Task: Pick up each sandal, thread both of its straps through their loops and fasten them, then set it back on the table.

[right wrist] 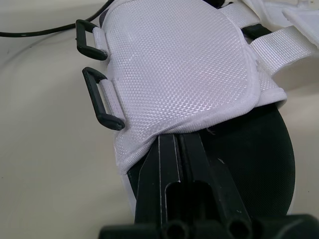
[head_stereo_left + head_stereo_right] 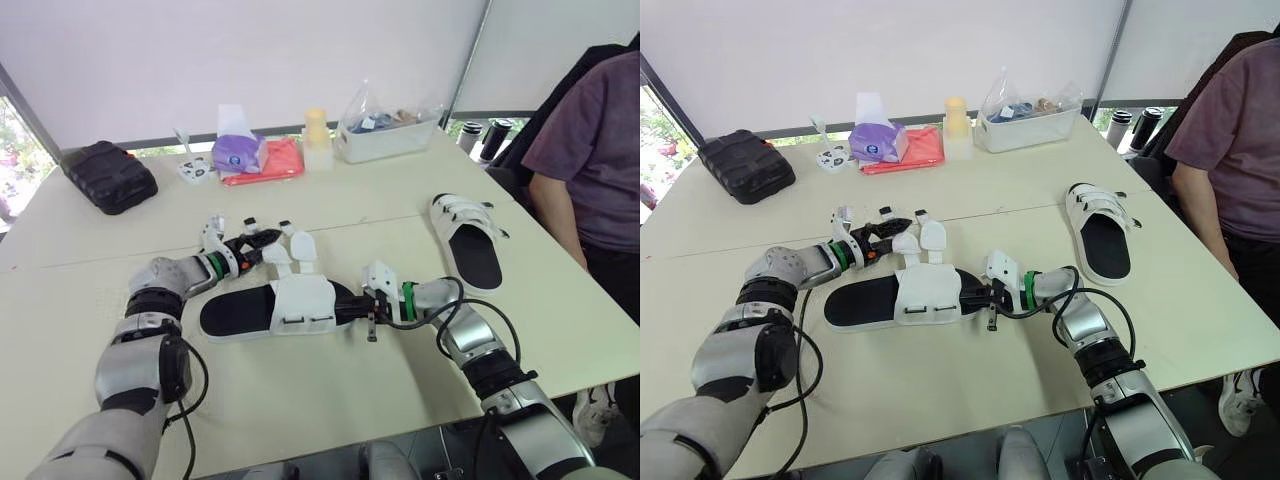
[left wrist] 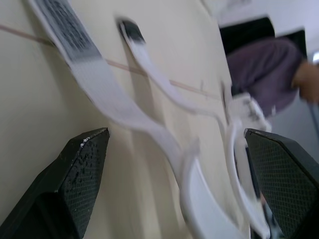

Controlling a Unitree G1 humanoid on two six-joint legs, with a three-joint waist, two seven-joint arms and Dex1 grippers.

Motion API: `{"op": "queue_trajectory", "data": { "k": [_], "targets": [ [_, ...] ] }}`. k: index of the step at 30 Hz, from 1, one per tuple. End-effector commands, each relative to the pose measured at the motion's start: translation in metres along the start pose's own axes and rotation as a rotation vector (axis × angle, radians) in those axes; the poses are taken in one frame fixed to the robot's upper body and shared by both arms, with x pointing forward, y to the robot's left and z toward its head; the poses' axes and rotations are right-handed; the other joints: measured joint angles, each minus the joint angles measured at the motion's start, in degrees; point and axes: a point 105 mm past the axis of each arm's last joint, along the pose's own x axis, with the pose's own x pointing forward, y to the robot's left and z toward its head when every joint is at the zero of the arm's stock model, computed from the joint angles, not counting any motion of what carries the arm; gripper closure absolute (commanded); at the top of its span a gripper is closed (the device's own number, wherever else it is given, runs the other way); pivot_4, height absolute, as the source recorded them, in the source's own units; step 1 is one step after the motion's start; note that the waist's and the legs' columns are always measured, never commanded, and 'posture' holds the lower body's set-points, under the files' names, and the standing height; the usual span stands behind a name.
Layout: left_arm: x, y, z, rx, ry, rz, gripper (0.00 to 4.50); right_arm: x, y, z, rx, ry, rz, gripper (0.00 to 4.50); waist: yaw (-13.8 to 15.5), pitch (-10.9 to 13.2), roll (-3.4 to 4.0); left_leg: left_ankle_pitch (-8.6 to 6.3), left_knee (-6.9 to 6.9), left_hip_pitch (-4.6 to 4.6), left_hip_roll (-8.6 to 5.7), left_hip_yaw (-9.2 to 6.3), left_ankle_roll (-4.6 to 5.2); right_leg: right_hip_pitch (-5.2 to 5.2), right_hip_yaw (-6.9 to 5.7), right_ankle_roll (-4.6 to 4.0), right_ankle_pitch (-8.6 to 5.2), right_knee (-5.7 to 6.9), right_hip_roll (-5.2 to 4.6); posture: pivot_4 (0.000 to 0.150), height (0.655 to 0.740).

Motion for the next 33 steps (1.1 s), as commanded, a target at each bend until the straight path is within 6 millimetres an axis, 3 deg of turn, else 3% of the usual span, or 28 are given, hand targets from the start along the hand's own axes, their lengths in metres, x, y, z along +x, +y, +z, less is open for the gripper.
{"op": "queue_trajectory", "data": {
  "k": [1,5,9,11,17,21,24,28,31,33],
  "targets": [
    [0.006,0.003,0.009,0.007,-0.080,0.042,0.00,0.010,0.008,-0.009,0.013,0.039,0.029,4.47,0.1,0.0,0.00,0.00,0.00,0.00,0.00,0.00,0.00,0.00,0.00,0.00,0.00,0.00,0.00,0.150,0.7400],
    [0.011,0.004,0.007,0.017,-0.096,0.052,1.72,0.010,0.008,-0.009,0.011,0.041,0.028,4.50,0.0,0.0,-0.01,0.00,0.00,0.02,0.00,0.01,0.00,0.01,0.00,0.00,0.00,0.01,0.00,0.150,0.7400],
    [0.016,0.002,0.003,0.021,-0.096,0.050,3.72,0.010,0.008,-0.010,0.011,0.042,0.025,4.50,0.1,0.0,-0.01,0.00,0.00,0.01,-0.01,0.01,0.00,0.01,0.00,0.00,0.00,0.01,0.00,0.150,0.7400],
    [0.016,0.004,0.004,0.012,-0.107,0.055,4.46,0.009,0.008,-0.011,0.011,0.044,0.023,4.50,0.1,0.0,0.00,0.00,0.00,0.02,-0.01,0.01,0.00,0.02,0.00,0.00,0.00,0.04,0.00,0.150,0.7400],
    [0.014,-0.005,0.021,0.076,-0.171,0.026,4.46,0.010,0.009,-0.011,0.011,0.045,0.021,4.50,0.1,0.0,0.00,0.01,0.00,0.05,-0.01,0.02,-0.02,0.01,0.01,0.00,0.00,0.07,0.00,0.150,0.7400],
    [0.002,-0.051,0.049,0.564,-0.173,-0.162,4.46,0.008,0.007,-0.014,0.007,0.054,0.007,4.50,0.0,0.0,-0.01,0.01,0.00,0.02,-0.01,0.03,-0.02,0.00,0.01,0.00,0.00,0.07,0.01,0.150,0.7400],
    [-0.004,-0.068,0.048,0.785,-0.147,-0.235,4.46,0.006,0.007,-0.017,0.006,0.059,0.001,4.50,0.1,0.0,0.00,0.01,-0.01,0.02,0.00,0.04,-0.02,0.00,0.01,0.00,0.00,0.07,0.01,0.150,0.7400],
    [-0.009,-0.085,0.019,1.315,-0.046,-0.319,4.46,0.005,0.008,-0.020,0.005,0.062,0.001,4.50,0.3,0.0,0.01,0.01,-0.02,0.02,0.00,0.04,-0.02,0.01,0.03,0.00,0.00,0.03,-0.01,0.150,0.7400],
    [-0.020,-0.080,-0.017,1.761,0.069,-0.422,4.46,0.004,0.008,-0.022,0.002,0.070,0.003,4.50,0.2,0.0,0.01,0.01,-0.04,0.02,0.00,0.05,-0.02,0.01,0.03,-0.01,0.01,-0.02,-0.01,0.150,0.7400],
    [-0.028,-0.071,-0.029,1.957,0.085,-0.464,4.46,0.004,0.007,-0.023,0.002,0.074,0.001,4.50,0.4,0.0,0.01,0.01,-0.06,0.02,0.00,0.05,-0.02,0.03,0.03,-0.02,0.01,-0.02,-0.01,0.150,0.7400]
  ]
}}
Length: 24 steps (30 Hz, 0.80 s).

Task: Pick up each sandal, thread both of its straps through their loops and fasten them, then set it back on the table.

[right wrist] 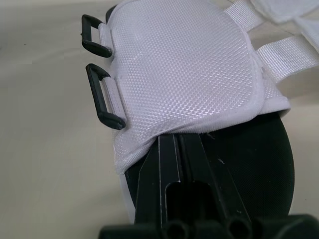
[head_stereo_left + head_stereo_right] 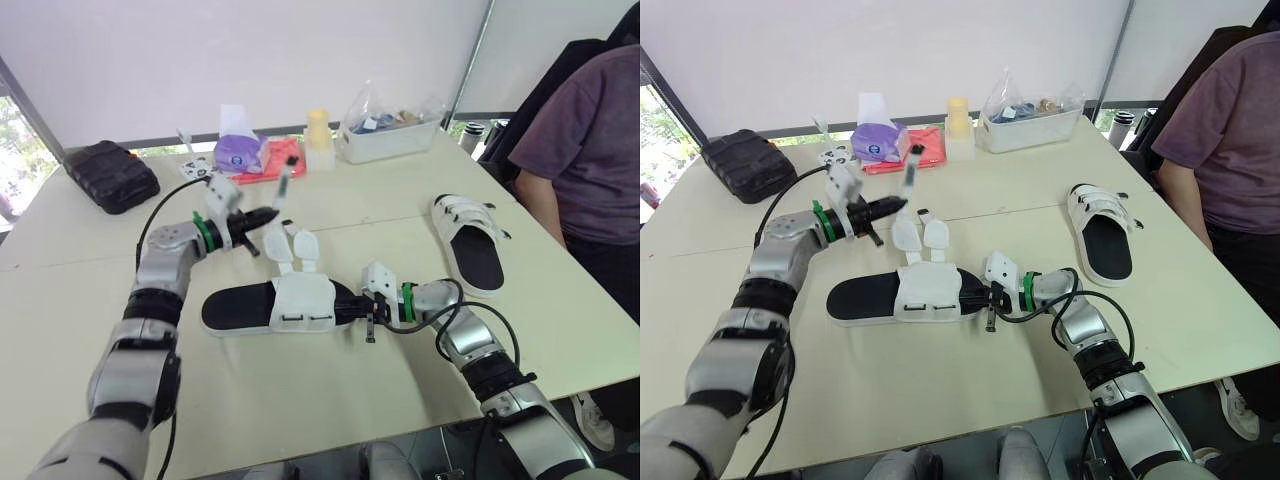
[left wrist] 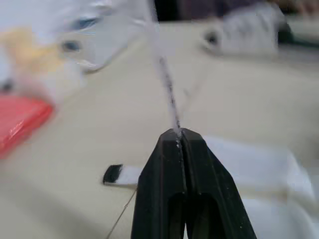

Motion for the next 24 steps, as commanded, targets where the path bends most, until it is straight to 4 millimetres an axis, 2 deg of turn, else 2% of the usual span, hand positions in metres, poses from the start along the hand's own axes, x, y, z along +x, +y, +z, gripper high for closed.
{"op": "queue_trajectory", "data": {
  "k": [1,5,8,14,17,24],
  "targets": [
    [-0.006,-0.017,0.008,0.381,-0.010,-0.082,4.46,0.003,0.008,-0.022,0.038,0.079,0.023,4.50,0.0,0.0,0.00,0.00,0.00,0.00,0.00,0.00,0.00,0.00,0.00,-0.02,0.01,0.00,0.00,0.150,0.7400],
    [-0.021,-0.022,0.012,0.733,-0.098,-0.024,4.46,0.002,0.006,-0.025,0.037,0.084,0.014,4.50,0.1,0.0,0.00,0.00,0.00,0.05,0.00,0.01,0.00,0.03,-0.01,-0.08,0.05,0.00,0.01,0.150,0.7400],
    [-0.029,-0.021,0.019,0.892,-0.162,0.023,4.46,0.002,0.006,-0.027,0.037,0.088,0.012,4.50,0.2,0.0,-0.01,0.00,0.00,0.08,0.00,0.02,0.00,0.08,-0.01,-0.07,0.05,-0.02,0.01,0.150,0.7400],
    [-0.033,-0.009,0.023,0.977,-0.207,0.128,4.46,0.000,0.007,-0.032,0.033,0.102,0.011,4.50,0.3,0.0,0.01,0.00,0.00,0.12,-0.06,0.03,0.01,0.12,-0.02,-0.07,0.05,0.01,0.04,0.150,0.7400],
    [-0.033,0.002,0.021,0.927,-0.203,0.191,4.46,0.001,0.005,-0.032,0.029,0.105,0.010,4.50,0.2,-0.1,0.02,0.00,0.00,0.17,-0.08,0.05,0.01,0.15,-0.02,-0.06,0.05,0.00,0.05,0.150,0.7400],
    [-0.027,-0.014,0.033,1.128,-0.305,0.064,4.46,0.000,0.004,-0.033,0.022,0.112,0.006,4.50,0.2,-0.1,0.00,-0.01,0.00,0.20,-0.08,0.05,0.03,0.20,-0.03,-0.05,0.05,0.01,0.08,0.150,0.7400]
  ]
}}
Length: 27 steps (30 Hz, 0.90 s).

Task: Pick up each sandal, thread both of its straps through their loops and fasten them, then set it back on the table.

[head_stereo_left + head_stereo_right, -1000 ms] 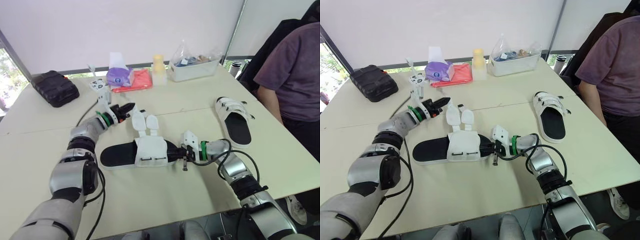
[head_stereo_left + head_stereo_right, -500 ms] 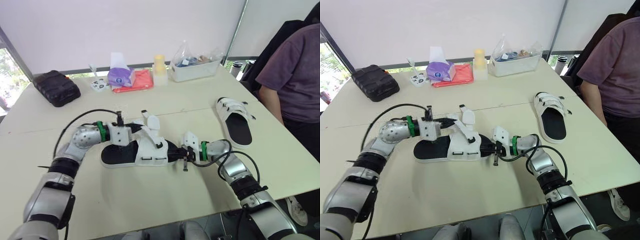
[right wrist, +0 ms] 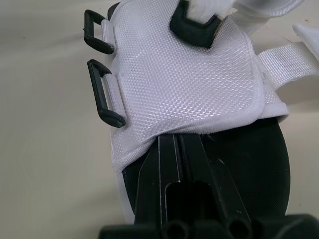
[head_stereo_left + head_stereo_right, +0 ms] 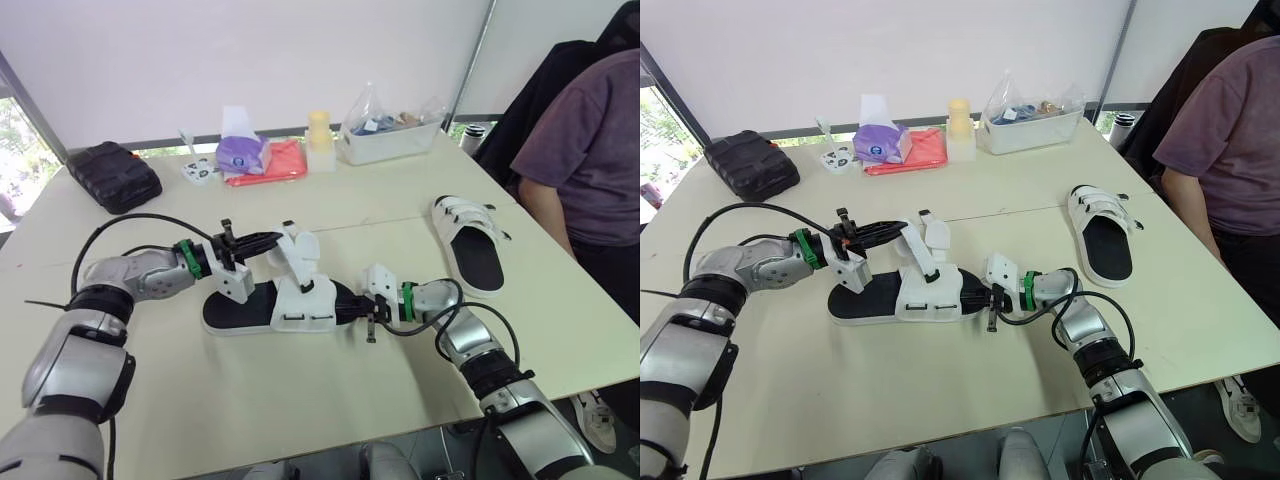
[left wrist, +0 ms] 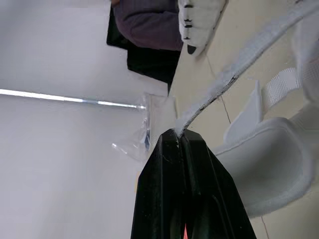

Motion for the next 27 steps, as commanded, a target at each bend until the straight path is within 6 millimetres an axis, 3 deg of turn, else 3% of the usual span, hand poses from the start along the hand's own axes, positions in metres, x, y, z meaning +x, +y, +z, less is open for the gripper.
{"op": "queue_trajectory", "data": {
  "k": [1,4,9,11,16,19,22,27],
  "targets": [
    [0.004,0.009,0.011,0.106,-0.104,-0.002,4.46,0.000,0.007,-0.029,0.062,0.111,0.008,4.50,0.0,0.0,0.00,0.00,0.00,0.01,0.00,0.00,0.00,0.01,0.00,0.00,0.00,0.00,0.00,0.150,0.7400],
    [-0.001,-0.006,0.017,0.169,-0.164,-0.074,4.46,0.000,0.008,-0.030,0.062,0.114,0.006,4.50,0.0,0.0,0.00,0.00,-0.05,0.18,0.00,0.01,0.00,0.15,0.00,0.01,0.00,-0.01,0.00,0.150,0.7400],
    [-0.003,-0.010,0.015,0.244,-0.199,-0.059,4.46,0.000,0.007,-0.030,0.064,0.114,0.000,4.50,0.3,0.0,0.00,-0.18,-0.20,0.65,0.00,0.04,0.32,0.55,-0.01,0.05,-0.03,-0.07,0.02,0.150,0.7400],
    [-0.004,-0.011,0.015,0.254,-0.207,-0.051,3.97,0.000,0.007,-0.031,0.064,0.115,-0.001,4.50,0.3,0.0,-0.01,-0.19,-0.19,0.68,0.00,0.04,0.33,0.58,-0.01,0.05,-0.03,-0.07,0.02,0.150,0.7400],
    [-0.011,-0.003,-0.004,0.259,-0.091,0.000,1.74,0.001,0.008,-0.031,0.064,0.115,0.002,4.50,0.2,0.0,-0.01,-0.18,-0.19,0.68,0.00,0.04,0.32,0.57,-0.01,0.05,-0.03,-0.06,0.03,0.150,0.7400],
    [-0.021,0.007,-0.014,0.236,-0.006,0.051,1.74,0.001,0.007,-0.031,0.064,0.117,0.003,4.50,0.2,0.0,-0.01,-0.18,-0.19,0.68,0.00,0.04,0.32,0.56,-0.01,0.05,-0.04,-0.06,0.03,0.150,0.7400],
    [-0.028,0.007,-0.007,0.175,-0.021,0.071,1.74,0.001,0.007,-0.032,0.064,0.120,0.008,4.50,0.1,0.0,-0.01,-0.18,-0.19,0.68,0.02,0.04,0.32,0.56,-0.01,0.05,-0.04,-0.06,0.03,0.150,0.7400],
    [-0.038,0.023,-0.009,-0.041,0.067,0.208,1.74,0.003,0.007,-0.034,0.064,0.124,0.014,4.50,0.2,0.0,-0.02,-0.18,-0.19,0.70,0.10,0.02,0.32,0.57,-0.01,0.05,-0.03,-0.04,0.01,0.150,0.7400]
  ]
}}
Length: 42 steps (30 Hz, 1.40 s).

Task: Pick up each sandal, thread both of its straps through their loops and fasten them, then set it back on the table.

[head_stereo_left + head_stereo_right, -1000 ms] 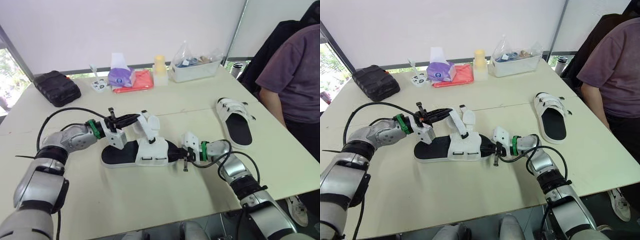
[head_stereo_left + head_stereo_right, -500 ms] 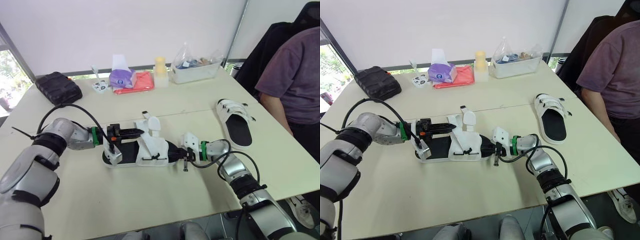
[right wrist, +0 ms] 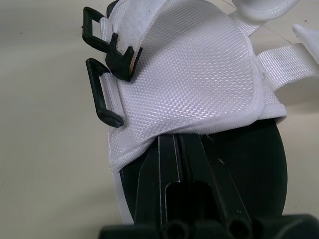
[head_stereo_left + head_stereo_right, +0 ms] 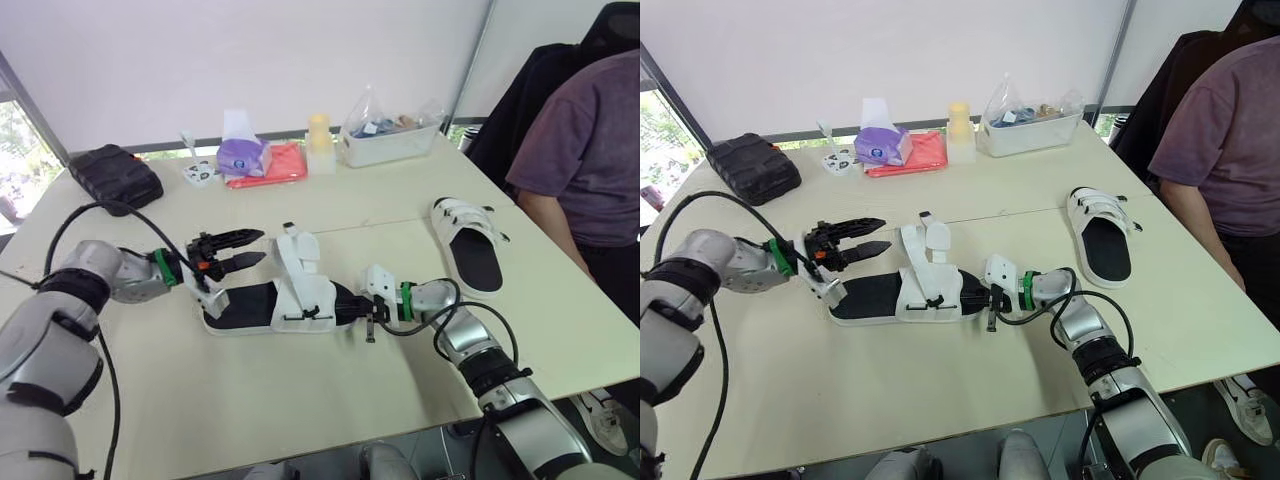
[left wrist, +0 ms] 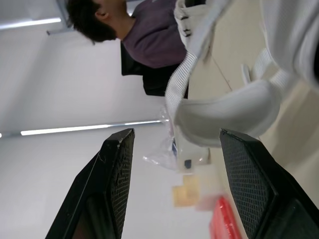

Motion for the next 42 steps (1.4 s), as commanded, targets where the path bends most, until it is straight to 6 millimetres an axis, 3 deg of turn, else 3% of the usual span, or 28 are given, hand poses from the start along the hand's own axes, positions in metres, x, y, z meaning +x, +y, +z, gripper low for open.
{"op": "queue_trajectory", "data": {
  "k": [1,3,5,7,12,17,21,26,34,42],
  "targets": [
    [-0.003,0.024,-0.010,-0.149,0.093,0.146,1.74,0.002,0.009,-0.031,0.070,0.114,0.015,4.50,0.1,0.0,-0.03,0.00,0.01,0.00,0.00,-0.01,0.01,0.00,0.00,0.00,0.00,0.02,0.00,0.150,0.7400],
    [0.002,0.014,-0.017,-0.335,0.235,0.135,1.74,0.002,0.010,-0.031,0.071,0.113,0.018,4.50,-0.2,-0.1,0.12,-0.01,0.03,0.01,0.03,-0.02,0.02,0.00,-0.01,-0.01,0.00,0.06,-0.01,0.150,0.7400],
    [0.004,0.018,-0.029,-0.726,0.397,0.195,1.74,0.002,0.012,-0.032,0.070,0.115,0.023,4.50,-0.4,-0.2,0.37,-0.11,0.02,0.00,0.10,0.08,0.19,-0.06,0.05,-0.01,-0.03,0.14,-0.15,0.150,0.7400],
    [0.009,0.038,-0.034,-1.034,0.420,0.282,1.74,0.003,0.013,-0.034,0.068,0.118,0.031,4.50,-0.4,-0.2,0.31,-0.14,0.03,-0.08,0.13,0.05,0.25,-0.11,0.05,-0.02,-0.02,0.11,-0.12,0.150,0.7400],
    [0.012,0.048,-0.018,-1.586,0.365,0.307,1.74,0.005,0.016,-0.035,0.071,0.116,0.037,4.50,-0.5,-0.3,0.39,-0.14,0.05,0.03,0.14,-0.06,0.25,-0.03,0.00,-0.03,-0.03,0.12,0.06,0.150,0.7400],
    [-0.005,0.030,0.015,-1.973,0.279,0.248,1.74,0.007,0.016,-0.035,0.073,0.113,0.037,4.50,-0.6,-0.3,0.50,-0.07,-0.09,0.23,0.16,0.05,0.12,0.06,0.03,-0.06,-0.05,0.00,0.09,0.150,0.7400],
    [-0.021,0.017,0.035,-2.039,0.283,0.194,1.74,0.006,0.018,-0.037,0.075,0.117,0.040,4.50,-0.4,-0.4,0.46,-0.10,-0.07,0.24,0.20,0.03,0.14,0.10,0.02,-0.08,-0.05,0.01,0.12,0.150,0.7400],
    [-0.016,0.009,0.056,-2.002,0.289,0.085,0.08,0.006,0.019,-0.037,0.075,0.119,0.047,4.50,-0.3,-0.4,0.45,-0.11,-0.08,0.40,0.21,0.03,0.14,0.29,0.01,-0.10,-0.05,0.00,0.13,0.150,0.7400],
    [-0.003,0.005,0.079,-2.003,0.219,-0.043,0.08,0.010,0.019,-0.037,0.076,0.114,0.047,4.50,-0.3,-0.4,0.45,-0.11,-0.13,0.40,0.23,0.04,0.12,0.27,0.02,-0.12,-0.06,-0.04,0.13,0.150,0.7400],
    [0.023,-0.017,0.074,-2.023,0.213,-0.062,0.08,0.011,0.019,-0.036,0.078,0.114,0.043,4.50,-0.3,-0.4,0.43,-0.11,-0.44,0.82,0.23,0.06,0.12,0.62,0.03,-0.16,-0.08,-0.17,0.12,0.150,0.7400]
  ]
}}
